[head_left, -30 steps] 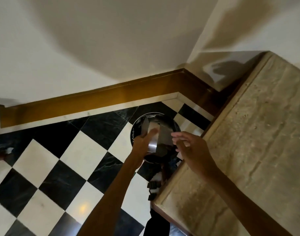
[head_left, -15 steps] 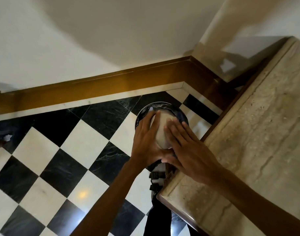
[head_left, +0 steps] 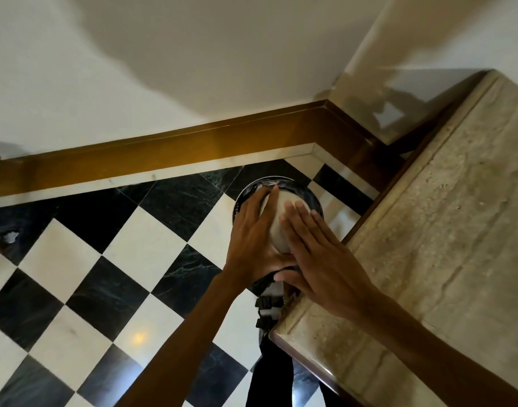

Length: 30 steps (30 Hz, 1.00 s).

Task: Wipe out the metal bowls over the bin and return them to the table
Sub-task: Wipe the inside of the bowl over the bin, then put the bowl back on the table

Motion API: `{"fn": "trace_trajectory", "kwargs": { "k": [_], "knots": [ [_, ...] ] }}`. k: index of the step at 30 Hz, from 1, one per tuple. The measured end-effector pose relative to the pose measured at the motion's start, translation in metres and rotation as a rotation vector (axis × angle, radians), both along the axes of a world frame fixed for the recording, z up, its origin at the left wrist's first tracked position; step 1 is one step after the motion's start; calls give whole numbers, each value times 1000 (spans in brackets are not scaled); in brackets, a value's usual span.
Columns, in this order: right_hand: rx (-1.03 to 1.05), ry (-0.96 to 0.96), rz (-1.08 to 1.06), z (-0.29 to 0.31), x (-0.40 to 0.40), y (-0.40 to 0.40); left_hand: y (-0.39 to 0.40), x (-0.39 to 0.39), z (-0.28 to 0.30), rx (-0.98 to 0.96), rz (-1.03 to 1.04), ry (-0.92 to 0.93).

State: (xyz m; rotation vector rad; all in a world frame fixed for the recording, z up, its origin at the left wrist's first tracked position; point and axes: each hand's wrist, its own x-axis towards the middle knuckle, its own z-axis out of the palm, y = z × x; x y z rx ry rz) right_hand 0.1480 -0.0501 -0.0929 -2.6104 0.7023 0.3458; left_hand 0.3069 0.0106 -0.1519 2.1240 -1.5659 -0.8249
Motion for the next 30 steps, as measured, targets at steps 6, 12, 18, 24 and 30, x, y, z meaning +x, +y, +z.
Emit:
{"fn": "trace_trajectory", "kwargs": {
  "k": [6,12,18,24,30],
  "knots": [
    [-12,48,58,-5,-2,1,0,-1,0,-5,-40,-31],
    [10,41,57,-7,-7,-1,0,-4,0,-19,-67,-66],
    [8,47,5,-3,-13,-2,-3,-6,1,22,-45,-96],
    [439,-423,-754,27,-42,10,3,-23,26,97,256,448],
    [735,-602,-1143,46,-111,27,-11,-73,91,382,577,1507]
  ]
}}
